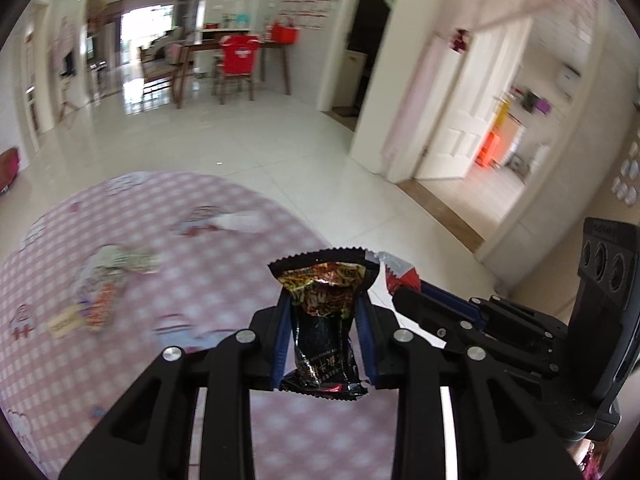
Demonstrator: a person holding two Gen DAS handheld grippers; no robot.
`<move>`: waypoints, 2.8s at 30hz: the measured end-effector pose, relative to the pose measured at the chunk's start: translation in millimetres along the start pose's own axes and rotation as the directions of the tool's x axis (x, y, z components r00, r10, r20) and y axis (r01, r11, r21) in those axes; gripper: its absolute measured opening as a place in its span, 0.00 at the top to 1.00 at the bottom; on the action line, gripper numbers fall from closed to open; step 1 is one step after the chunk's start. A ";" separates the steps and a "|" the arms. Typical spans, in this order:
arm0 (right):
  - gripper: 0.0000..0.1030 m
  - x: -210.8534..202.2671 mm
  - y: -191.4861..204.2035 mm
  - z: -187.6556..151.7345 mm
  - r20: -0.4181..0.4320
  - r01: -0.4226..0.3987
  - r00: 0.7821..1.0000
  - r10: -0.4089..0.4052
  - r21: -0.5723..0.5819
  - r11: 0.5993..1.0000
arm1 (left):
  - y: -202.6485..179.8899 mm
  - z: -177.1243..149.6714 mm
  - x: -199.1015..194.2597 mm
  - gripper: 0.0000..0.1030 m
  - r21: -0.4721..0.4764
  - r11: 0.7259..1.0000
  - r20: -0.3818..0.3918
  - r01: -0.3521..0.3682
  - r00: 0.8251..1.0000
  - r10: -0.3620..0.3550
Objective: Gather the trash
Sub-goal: 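Carry both wrappers to the bucket and open the left tool over it, then open the right tool to drop the red-white wrapper into the bucket, then grasp the red-white striped wrapper with the left tool while the right tool grasps the white bottle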
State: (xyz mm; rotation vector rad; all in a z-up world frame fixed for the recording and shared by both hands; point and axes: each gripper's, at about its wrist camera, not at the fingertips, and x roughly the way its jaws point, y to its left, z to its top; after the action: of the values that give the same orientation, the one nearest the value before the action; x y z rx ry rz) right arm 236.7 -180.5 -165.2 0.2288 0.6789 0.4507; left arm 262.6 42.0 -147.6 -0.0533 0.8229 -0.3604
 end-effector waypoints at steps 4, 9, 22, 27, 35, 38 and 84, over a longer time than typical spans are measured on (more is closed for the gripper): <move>0.86 -37.2 -48.0 -13.1 0.055 0.061 0.996 -0.067 0.096 0.994 | -49.5 -2.1 21.5 0.72 0.075 0.996 -0.035 0.045 0.998 -0.043; 0.86 -66.6 -92.7 -29.9 0.085 0.112 0.988 -0.130 0.190 0.975 | -102.1 -7.1 54.9 0.72 0.144 0.985 -0.090 0.095 0.993 -0.082; 0.86 -100.3 -158.0 -64.4 0.141 0.212 0.951 -0.276 0.354 0.911 | -165.8 -14.7 123.1 0.70 0.184 0.973 -0.184 0.140 0.977 -0.106; 0.86 -105.9 -163.9 -73.2 0.146 0.222 0.943 -0.298 0.391 0.893 | -167.8 -11.4 133.0 0.23 0.154 0.982 -0.168 0.109 0.982 -0.082; 0.86 -103.3 -161.1 -73.1 0.134 0.203 0.953 -0.273 0.387 0.899 | -156.7 -15.9 131.8 0.21 0.142 0.987 -0.200 0.071 0.979 -0.041; 0.86 -105.1 -160.9 -73.2 0.130 0.195 0.956 -0.261 0.380 0.904 | -151.6 -18.2 125.4 0.21 0.129 0.989 -0.198 0.066 0.979 -0.039; 0.37 -41.0 -100.0 -32.6 0.067 0.150 0.983 -0.173 0.263 0.953 | -34.1 -9.1 55.5 0.20 0.083 0.993 -0.073 -0.085 0.993 0.091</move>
State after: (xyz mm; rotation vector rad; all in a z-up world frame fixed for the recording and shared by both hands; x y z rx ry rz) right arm 219.9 -286.0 -202.0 0.4325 0.6619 0.1924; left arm 280.5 -7.7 -186.7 0.0720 0.8828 -0.3133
